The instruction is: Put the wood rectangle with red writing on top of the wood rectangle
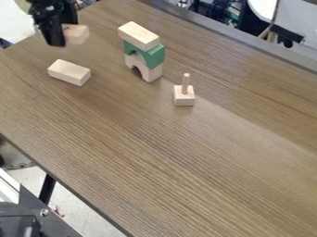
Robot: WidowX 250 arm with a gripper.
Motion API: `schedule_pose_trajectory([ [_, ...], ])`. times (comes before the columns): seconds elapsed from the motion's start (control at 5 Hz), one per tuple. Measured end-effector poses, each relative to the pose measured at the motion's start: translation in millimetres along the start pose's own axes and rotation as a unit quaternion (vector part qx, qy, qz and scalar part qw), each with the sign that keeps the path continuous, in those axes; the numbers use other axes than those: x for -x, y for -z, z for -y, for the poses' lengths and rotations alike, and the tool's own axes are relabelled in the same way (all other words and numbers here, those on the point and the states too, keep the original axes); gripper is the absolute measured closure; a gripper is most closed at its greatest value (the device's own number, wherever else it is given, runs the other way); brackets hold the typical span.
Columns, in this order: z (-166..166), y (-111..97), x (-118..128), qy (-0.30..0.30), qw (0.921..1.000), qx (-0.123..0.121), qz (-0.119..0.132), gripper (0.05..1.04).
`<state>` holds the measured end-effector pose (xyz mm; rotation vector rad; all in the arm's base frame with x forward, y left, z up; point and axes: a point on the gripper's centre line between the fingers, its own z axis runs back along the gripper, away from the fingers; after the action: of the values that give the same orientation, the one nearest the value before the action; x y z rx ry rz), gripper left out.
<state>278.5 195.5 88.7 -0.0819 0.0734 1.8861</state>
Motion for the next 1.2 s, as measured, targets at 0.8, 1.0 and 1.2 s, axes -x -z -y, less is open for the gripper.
schedule_pose_trajectory([
  [0.8, 43, -34, 70, 0.087, 0.9958, 0.027, -0.005, 0.503],
  [1.0, 47, -26, 82, 0.098, 0.995, 0.018, -0.002, 0.503],
  [1.2, 50, -24, 85, 0.105, 0.9942, 0.022, 0.008, 0.503],
])
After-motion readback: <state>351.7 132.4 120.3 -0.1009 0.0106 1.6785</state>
